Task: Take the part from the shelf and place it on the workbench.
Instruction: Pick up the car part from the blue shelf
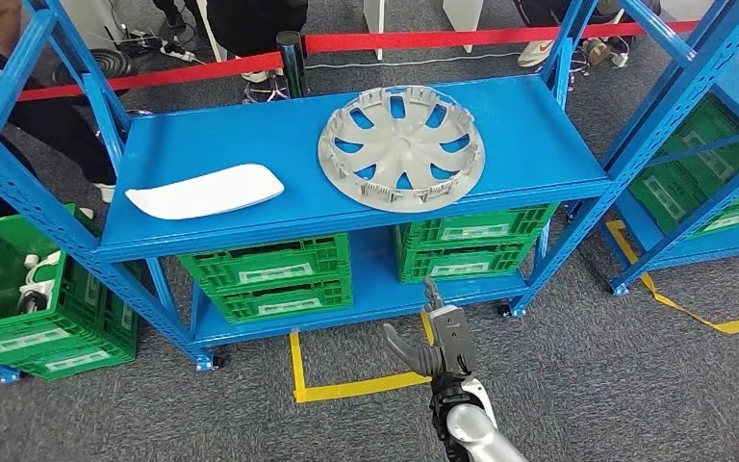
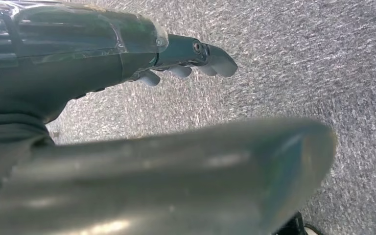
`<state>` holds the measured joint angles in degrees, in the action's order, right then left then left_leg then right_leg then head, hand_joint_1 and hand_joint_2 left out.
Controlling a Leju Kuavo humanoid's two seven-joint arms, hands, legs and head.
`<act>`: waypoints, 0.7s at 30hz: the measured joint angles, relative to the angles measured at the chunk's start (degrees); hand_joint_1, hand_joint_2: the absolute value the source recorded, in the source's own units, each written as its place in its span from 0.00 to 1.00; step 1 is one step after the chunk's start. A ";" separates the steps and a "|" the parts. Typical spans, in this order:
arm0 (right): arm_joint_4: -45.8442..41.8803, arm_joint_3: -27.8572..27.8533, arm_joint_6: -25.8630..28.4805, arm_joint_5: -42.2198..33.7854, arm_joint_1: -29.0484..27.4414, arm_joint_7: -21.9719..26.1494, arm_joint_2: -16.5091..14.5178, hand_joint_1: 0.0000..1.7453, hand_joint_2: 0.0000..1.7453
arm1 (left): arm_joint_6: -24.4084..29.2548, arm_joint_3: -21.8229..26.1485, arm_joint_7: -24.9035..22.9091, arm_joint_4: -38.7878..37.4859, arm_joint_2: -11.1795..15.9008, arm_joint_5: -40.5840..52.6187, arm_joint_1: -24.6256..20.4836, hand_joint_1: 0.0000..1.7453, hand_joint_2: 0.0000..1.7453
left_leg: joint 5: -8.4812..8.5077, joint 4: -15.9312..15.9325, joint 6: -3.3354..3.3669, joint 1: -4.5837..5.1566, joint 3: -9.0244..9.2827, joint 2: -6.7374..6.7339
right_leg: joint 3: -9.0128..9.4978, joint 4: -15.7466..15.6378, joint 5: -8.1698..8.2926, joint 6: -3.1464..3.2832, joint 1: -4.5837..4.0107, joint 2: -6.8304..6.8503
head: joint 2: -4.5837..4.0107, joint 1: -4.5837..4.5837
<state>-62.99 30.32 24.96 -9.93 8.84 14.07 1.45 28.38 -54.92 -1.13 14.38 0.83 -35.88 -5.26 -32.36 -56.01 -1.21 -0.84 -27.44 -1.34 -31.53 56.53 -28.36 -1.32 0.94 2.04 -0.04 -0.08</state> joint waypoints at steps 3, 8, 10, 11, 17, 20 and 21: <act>-3.58 -0.44 1.03 3.11 -0.46 -0.64 0.09 0.00 1.00 | 0.07 -0.20 0.22 -0.05 0.02 -0.25 0.00 0.00 0.00 | 0.00 0.00 -0.01 0.00 0.00 0.07 | 0.01 0.00 0.00 0.00 0.00 0.03 | 0.00 -0.01; -11.75 -1.55 3.04 10.14 -1.61 -2.08 0.31 0.00 1.00 | 0.19 -0.40 0.60 -0.25 0.02 -0.78 0.00 0.00 0.00 | 0.02 0.00 -0.02 0.00 -0.01 0.22 | 0.04 -0.01 0.00 0.00 0.00 0.12 | 0.00 -0.02; -14.96 -1.93 3.88 13.33 -1.92 -2.80 0.40 0.00 1.00 | 0.25 -0.44 0.76 -0.30 0.02 -0.99 0.01 0.00 0.00 | 0.02 0.00 -0.03 0.00 0.00 0.25 | 0.05 -0.01 0.00 0.00 0.00 0.14 | 0.00 -0.03; -16.49 -2.02 4.30 15.00 -2.02 -3.22 0.46 0.00 1.00 | 0.27 -0.44 0.85 -0.32 0.01 -1.10 0.01 0.00 0.00 | 0.02 0.00 -0.03 0.00 0.00 0.25 | 0.05 -0.01 0.00 0.00 0.00 0.15 | 0.00 -0.03; -25.62 -3.28 6.55 25.13 -2.82 -5.91 0.70 0.00 1.00 | 0.28 -0.79 1.41 -0.44 -0.13 -1.67 0.00 0.00 0.00 | 0.02 -0.01 -0.03 0.01 0.00 0.34 | 0.06 -0.02 0.00 0.00 0.00 0.22 | 0.00 -0.01; -29.92 -3.66 7.44 30.20 -3.07 -7.34 0.88 0.00 1.00 | 0.28 -0.87 1.69 -0.48 -0.28 -1.85 0.00 0.00 0.00 | 0.02 -0.01 -0.03 0.01 0.01 0.38 | 0.07 -0.02 0.00 0.00 0.00 0.24 | 0.00 -0.02; -31.38 -3.85 7.74 31.90 -3.18 -7.82 0.94 0.00 1.00 | 0.28 -0.87 1.77 -0.50 -0.32 -1.91 0.00 0.00 0.00 | 0.02 -0.01 -0.03 0.01 0.01 0.40 | 0.07 -0.02 0.00 0.00 0.00 0.25 | 0.00 -0.03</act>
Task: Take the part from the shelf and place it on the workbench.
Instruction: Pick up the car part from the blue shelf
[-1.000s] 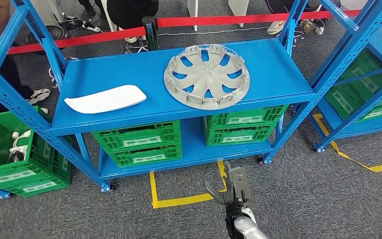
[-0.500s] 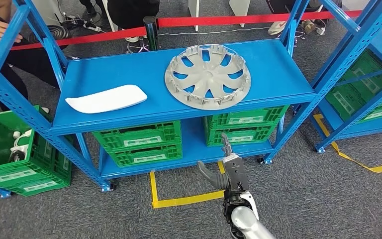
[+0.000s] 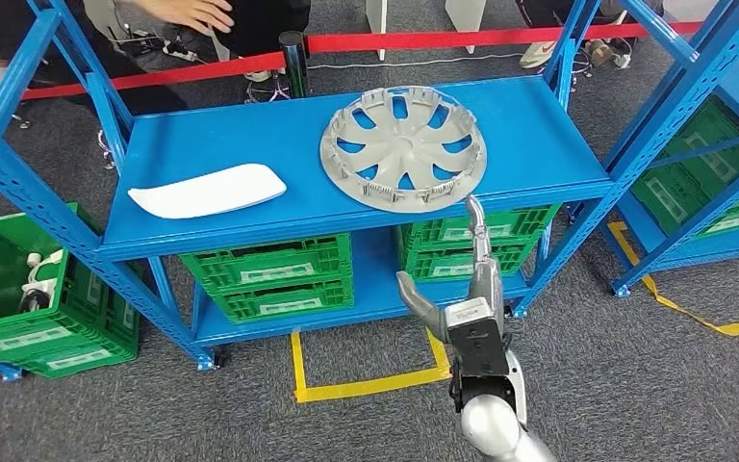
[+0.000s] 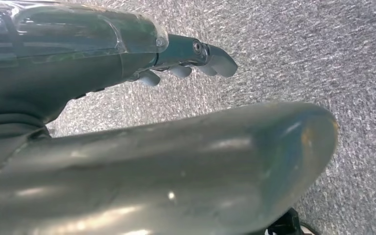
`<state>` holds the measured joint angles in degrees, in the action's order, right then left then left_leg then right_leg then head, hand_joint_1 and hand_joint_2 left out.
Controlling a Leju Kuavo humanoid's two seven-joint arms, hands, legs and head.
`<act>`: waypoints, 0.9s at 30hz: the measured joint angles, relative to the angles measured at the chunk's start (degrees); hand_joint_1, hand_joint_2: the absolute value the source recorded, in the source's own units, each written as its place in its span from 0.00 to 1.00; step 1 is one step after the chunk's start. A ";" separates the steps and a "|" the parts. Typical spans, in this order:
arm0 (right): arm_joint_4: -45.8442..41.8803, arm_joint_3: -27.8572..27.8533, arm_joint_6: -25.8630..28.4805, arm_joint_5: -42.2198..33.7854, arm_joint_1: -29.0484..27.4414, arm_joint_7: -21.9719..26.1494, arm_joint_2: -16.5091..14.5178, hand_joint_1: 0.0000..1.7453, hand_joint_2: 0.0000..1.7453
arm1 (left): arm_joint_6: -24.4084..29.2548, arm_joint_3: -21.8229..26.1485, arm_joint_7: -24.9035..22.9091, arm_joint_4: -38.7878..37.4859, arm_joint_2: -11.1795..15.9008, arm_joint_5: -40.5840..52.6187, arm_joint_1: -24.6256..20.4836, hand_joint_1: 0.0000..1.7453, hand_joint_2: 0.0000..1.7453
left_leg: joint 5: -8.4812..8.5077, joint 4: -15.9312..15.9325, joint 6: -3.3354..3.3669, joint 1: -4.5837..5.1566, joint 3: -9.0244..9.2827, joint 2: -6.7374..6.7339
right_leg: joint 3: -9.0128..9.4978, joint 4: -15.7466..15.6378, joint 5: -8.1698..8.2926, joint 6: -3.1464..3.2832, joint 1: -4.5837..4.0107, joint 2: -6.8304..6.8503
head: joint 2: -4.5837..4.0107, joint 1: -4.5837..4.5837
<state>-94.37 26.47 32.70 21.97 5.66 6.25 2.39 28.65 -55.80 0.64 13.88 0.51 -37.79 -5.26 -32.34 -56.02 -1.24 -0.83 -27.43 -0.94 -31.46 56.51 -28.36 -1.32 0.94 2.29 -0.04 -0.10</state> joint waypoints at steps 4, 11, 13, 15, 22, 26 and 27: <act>-6.08 -0.86 1.31 6.98 -0.40 -1.96 0.23 0.00 1.00 | 0.00 -0.03 0.29 -0.03 -0.20 -0.32 0.00 0.00 0.00 | 0.00 0.00 0.00 0.00 0.00 0.04 | 0.01 -0.01 0.00 0.00 0.00 0.02 | 0.00 0.00; -16.28 -1.87 3.60 18.55 -0.95 -5.37 0.58 0.00 1.00 | -0.26 -0.05 1.15 -0.05 -0.60 -1.59 0.00 0.00 0.00 | 0.00 0.00 0.00 0.00 0.00 0.12 | 0.03 -0.05 0.00 0.00 0.00 0.06 | 0.00 0.02; -19.11 -2.15 4.34 21.73 -1.17 -6.16 0.63 0.00 1.00 | -0.76 -0.05 1.38 -0.05 -0.70 -2.30 -0.01 0.00 0.00 | 0.00 0.00 0.00 0.00 0.00 0.14 | 0.04 -0.06 0.00 0.00 0.00 0.08 | 0.00 0.02; -21.85 -2.31 5.13 24.78 -1.43 -6.85 0.69 0.00 1.00 | -1.69 -0.05 1.61 -0.06 -0.76 -3.16 -0.01 0.00 0.00 | 0.00 0.00 0.00 0.00 -0.01 0.17 | 0.05 -0.07 0.00 0.00 0.00 0.11 | 0.00 0.01; -29.35 -2.49 6.61 32.52 -1.84 -8.36 0.78 0.00 1.00 | -4.84 -0.05 2.22 -0.16 -0.86 -5.44 -0.01 0.00 0.00 | -0.05 -0.15 0.20 0.06 -0.06 0.28 | 0.09 -0.21 0.09 -0.17 0.11 0.15 | 0.00 0.01; -31.77 -2.55 6.62 32.39 -2.01 -8.50 0.87 0.00 1.00 | -5.44 -0.05 2.43 -0.31 -0.93 -5.49 -0.05 0.00 0.00 | 0.21 1.27 1.83 0.16 0.54 0.63 | 0.03 0.64 1.35 -1.35 0.47 -0.14 | 0.00 0.34; -32.18 -2.60 6.62 32.16 -2.03 -8.50 0.92 0.00 1.00 | -5.64 -0.05 2.46 -0.33 -0.99 -5.45 -0.09 0.00 0.00 | 0.44 1.96 2.13 -0.02 1.09 0.61 | -0.43 1.79 0.97 -1.44 0.54 -0.57 | 0.00 0.24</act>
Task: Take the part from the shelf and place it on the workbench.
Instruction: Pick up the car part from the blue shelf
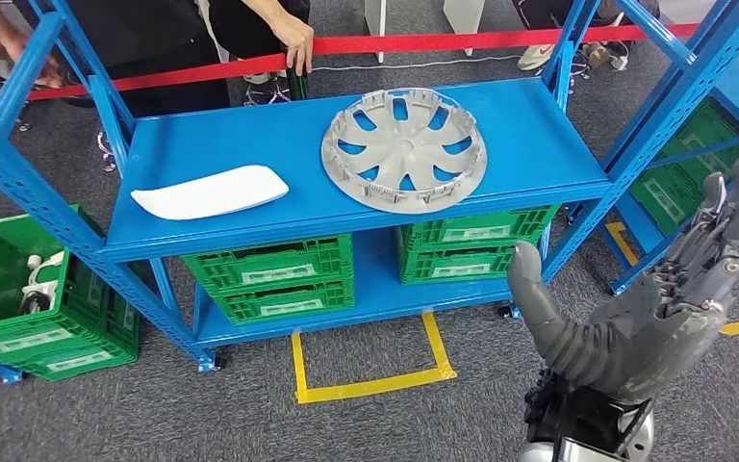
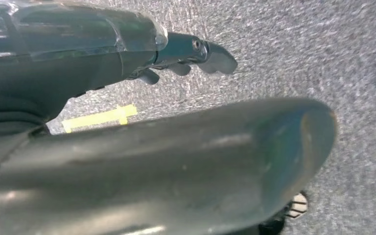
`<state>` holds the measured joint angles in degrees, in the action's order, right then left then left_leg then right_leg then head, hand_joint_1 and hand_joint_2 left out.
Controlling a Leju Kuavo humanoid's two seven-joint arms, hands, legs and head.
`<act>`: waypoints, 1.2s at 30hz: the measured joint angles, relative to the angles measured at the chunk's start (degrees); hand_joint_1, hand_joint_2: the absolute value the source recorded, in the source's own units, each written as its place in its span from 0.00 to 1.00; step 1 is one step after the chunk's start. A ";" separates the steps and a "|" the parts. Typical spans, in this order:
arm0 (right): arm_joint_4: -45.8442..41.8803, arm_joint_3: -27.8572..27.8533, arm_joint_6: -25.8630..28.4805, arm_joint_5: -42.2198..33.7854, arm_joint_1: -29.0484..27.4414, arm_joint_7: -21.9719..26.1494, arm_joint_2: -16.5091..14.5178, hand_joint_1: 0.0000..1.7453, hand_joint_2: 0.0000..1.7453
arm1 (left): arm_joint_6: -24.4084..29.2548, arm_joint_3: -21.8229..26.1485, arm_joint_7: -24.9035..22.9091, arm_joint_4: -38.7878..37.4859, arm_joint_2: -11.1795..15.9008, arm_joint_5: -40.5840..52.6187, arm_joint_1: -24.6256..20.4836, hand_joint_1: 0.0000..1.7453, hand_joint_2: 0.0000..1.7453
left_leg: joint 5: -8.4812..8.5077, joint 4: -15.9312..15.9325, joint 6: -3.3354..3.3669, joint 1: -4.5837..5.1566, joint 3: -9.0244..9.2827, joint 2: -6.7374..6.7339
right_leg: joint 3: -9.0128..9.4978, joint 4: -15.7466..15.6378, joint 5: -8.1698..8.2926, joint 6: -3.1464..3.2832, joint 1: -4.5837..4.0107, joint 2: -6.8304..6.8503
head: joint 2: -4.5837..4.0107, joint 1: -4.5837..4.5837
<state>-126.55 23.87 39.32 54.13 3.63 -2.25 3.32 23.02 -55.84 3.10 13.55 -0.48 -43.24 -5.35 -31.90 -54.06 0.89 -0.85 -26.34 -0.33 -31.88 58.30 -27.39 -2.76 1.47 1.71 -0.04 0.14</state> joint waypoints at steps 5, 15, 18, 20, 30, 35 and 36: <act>-0.76 -0.60 0.00 -1.43 -0.39 0.07 0.11 0.00 1.00 | -0.85 -0.14 -0.55 -0.08 -0.58 0.32 -0.12 0.00 0.00 | 0.05 0.76 0.03 -0.44 1.55 0.30 | -7.07 12.70 -5.66 -0.80 0.20 -1.58 | 0.00 -0.75; -0.82 -1.06 -0.01 -2.56 -0.91 0.22 0.40 0.00 1.00 | -1.58 -0.80 -1.71 -0.52 -0.82 0.55 -0.50 0.00 0.00 | -3.27 -1.88 -3.61 -0.87 3.17 -0.11 | -2.18 -0.16 -0.43 2.26 0.04 -1.62 | -0.01 -0.41; -0.81 -1.14 -0.02 -2.58 -0.85 0.04 0.46 0.00 1.00 | -1.61 -1.01 -1.70 -0.52 -0.82 0.55 -0.83 0.00 0.00 | -5.89 -12.69 -3.74 -0.78 -3.59 0.17 | -0.60 -0.58 -1.30 3.10 -0.11 -1.78 | 0.00 0.43; -0.80 -1.15 -0.02 -2.58 -0.87 -0.30 0.50 0.00 1.00 | -1.62 -1.16 -1.97 -0.54 -0.83 0.55 -0.79 0.00 0.00 | -8.39 -18.44 -3.52 -0.60 -8.88 0.27 | 0.42 -0.63 -2.14 3.36 -0.43 -2.09 | 0.00 0.62; -0.72 -1.13 -0.04 -2.85 -0.84 -1.50 0.78 0.00 1.00 | -1.56 -1.36 -3.04 -0.74 -0.78 0.46 -0.68 0.00 0.00 | 4.95 -6.41 -1.26 0.76 -10.61 1.38 | 4.64 -0.76 -6.21 2.28 -0.94 -3.26 | 0.00 0.56; -0.62 -1.09 -0.04 -4.63 -0.80 -3.02 1.32 0.00 1.00 | -0.80 -1.36 -3.08 -0.85 -0.86 -0.34 -0.84 0.00 0.00 | 4.44 -6.23 -0.86 0.79 -10.50 1.33 | 4.86 -1.03 -5.74 2.74 -0.97 -3.17 | 0.00 -0.41; -0.56 -1.09 -0.04 -5.29 -0.78 -3.44 1.47 0.00 1.00 | -0.75 -1.36 -3.09 -0.85 -0.87 -0.48 -0.84 0.00 0.00 | 4.36 -6.23 -0.73 0.83 -10.49 1.28 | 4.97 -1.21 -5.75 2.82 -0.96 -3.15 | 0.00 -0.56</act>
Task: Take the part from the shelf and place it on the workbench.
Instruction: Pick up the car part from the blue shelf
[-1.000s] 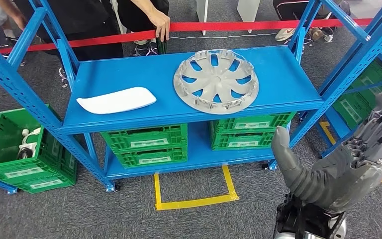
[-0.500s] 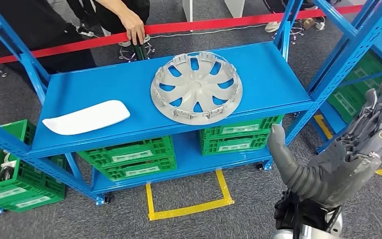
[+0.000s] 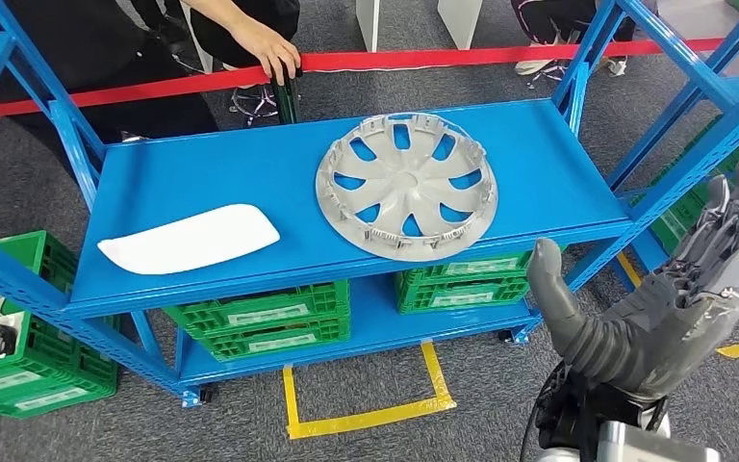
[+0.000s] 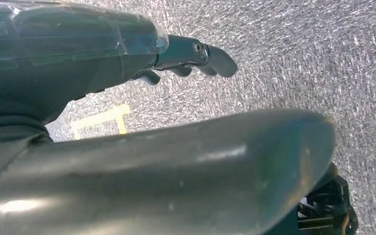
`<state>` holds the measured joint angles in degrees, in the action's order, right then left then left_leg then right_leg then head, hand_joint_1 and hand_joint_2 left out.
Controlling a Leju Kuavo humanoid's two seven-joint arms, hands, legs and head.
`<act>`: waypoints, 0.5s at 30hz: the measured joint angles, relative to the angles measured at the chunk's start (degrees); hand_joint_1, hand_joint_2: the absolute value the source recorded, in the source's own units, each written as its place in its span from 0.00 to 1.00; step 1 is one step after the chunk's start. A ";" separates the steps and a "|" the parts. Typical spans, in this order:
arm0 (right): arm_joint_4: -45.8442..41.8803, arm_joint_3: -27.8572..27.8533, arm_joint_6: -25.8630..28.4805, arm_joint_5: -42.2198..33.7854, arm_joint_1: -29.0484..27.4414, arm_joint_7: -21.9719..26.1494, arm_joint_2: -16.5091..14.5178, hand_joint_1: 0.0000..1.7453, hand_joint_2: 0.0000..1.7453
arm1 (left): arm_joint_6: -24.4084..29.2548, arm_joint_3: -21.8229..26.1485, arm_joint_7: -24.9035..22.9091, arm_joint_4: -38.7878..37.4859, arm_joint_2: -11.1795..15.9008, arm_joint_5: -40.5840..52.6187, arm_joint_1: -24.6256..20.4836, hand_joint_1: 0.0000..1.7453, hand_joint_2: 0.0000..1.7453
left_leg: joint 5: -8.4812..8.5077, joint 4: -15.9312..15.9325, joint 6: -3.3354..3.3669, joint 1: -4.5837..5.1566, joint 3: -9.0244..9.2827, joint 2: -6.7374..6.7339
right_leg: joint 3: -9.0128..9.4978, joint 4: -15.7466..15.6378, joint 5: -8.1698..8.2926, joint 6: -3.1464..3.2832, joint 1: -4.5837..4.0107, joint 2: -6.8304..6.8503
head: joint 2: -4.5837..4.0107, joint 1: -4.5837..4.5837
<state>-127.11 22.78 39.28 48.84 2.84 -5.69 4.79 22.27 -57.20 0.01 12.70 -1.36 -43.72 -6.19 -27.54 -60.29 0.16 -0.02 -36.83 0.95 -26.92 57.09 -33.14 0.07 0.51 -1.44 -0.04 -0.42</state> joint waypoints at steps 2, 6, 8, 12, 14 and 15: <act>0.30 0.07 -0.01 -2.83 0.24 -1.40 0.52 0.00 1.00 | 0.04 0.00 -0.03 -0.02 -0.01 -0.14 -0.01 0.00 0.00 | -0.11 0.01 0.19 0.10 0.01 -0.22 | 0.33 -0.64 -0.23 0.19 0.01 0.05 | 0.00 -0.16; 2.69 0.46 -0.05 -11.89 1.95 -4.44 2.57 0.00 1.00 | -0.09 0.00 -0.02 -0.06 0.01 -0.14 -0.10 0.00 0.00 | -0.14 0.00 0.48 0.23 0.06 -0.87 | 0.58 -1.35 -0.33 -0.07 0.03 0.03 | 0.00 -0.17; 3.93 0.59 -0.13 -13.22 2.55 -4.72 3.40 0.00 1.00 | -0.13 0.00 -0.01 -0.07 0.01 -0.07 -0.16 0.00 0.00 | -0.10 -0.01 0.61 0.24 0.09 -0.95 | 0.57 -1.43 -0.24 -0.57 0.04 0.02 | -0.01 -0.20; 7.42 1.70 -3.38 -12.76 5.50 -8.90 5.51 0.00 1.00 | -0.49 -0.33 0.13 -0.09 0.02 1.27 -0.20 0.00 0.00 | 0.00 -0.01 0.75 0.24 0.13 -1.24 | 0.62 -1.47 -0.09 -1.28 0.04 -0.06 | -0.01 -0.10; 10.37 2.65 -7.65 -12.95 8.08 -11.72 6.84 0.00 1.00 | -0.76 -0.81 0.38 -0.09 0.02 2.18 -0.26 0.00 0.00 | 0.06 -0.01 0.77 0.19 0.18 -1.47 | 0.66 -1.46 -0.02 -1.42 0.00 -0.17 | 0.00 -0.03; 11.97 3.13 -9.38 -13.28 9.32 -12.52 7.41 0.00 1.00 | -0.88 -1.06 0.51 -0.08 0.01 2.50 -0.31 0.00 0.00 | 0.09 -0.01 0.77 0.15 0.21 -1.54 | 0.66 -1.45 0.01 -1.47 -0.02 -0.21 | 0.00 0.02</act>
<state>-115.14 25.90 29.90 35.56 12.16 -18.21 12.20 21.39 -58.26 0.52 12.62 -1.34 -41.22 -6.50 -27.46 -60.29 0.93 0.14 -36.62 -0.60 -26.26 55.64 -33.14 -1.41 0.49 -1.65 -0.04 -0.40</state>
